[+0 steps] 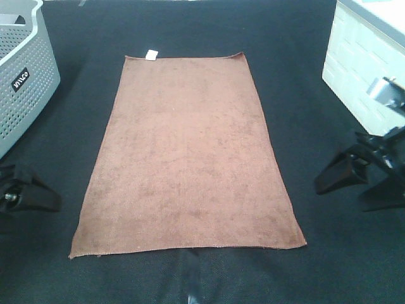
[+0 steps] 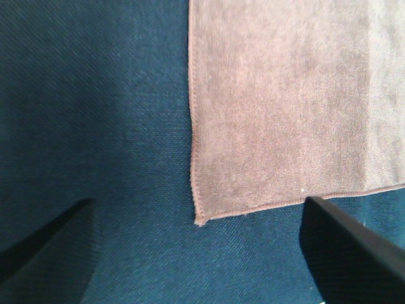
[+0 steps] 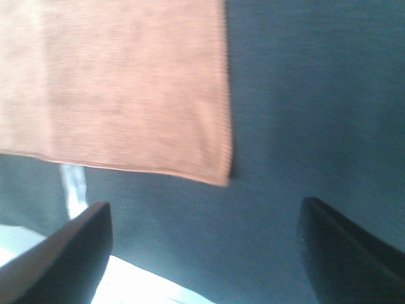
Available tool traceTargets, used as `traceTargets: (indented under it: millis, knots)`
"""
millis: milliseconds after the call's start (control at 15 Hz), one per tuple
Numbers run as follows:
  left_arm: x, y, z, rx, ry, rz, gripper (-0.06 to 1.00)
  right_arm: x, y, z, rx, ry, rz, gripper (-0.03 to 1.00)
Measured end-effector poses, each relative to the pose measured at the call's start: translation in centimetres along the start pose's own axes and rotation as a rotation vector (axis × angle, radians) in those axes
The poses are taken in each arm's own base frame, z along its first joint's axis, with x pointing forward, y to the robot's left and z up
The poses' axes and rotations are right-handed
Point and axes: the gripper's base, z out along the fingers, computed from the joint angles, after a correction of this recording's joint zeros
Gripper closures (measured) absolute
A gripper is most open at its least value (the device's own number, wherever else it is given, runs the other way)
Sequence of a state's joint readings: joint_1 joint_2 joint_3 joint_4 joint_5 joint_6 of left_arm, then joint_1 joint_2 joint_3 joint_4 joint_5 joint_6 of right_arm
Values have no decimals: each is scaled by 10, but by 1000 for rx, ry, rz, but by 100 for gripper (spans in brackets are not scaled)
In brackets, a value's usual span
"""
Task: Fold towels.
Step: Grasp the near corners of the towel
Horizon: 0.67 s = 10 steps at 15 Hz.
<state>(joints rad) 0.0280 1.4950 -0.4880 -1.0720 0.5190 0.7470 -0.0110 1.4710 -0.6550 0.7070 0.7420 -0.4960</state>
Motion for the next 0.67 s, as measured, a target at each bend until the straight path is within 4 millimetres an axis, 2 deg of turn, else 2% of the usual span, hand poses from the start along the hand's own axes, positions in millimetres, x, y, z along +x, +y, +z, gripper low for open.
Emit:
traceTargets:
  millis: [333,667]
  knots:
    - [3,9,33,68,79,-46,19,-11,-11,34,-88,45,-13,21]
    - [7,8,53,105,105,-36,20,-13,-21,59,-125,90,19,21]
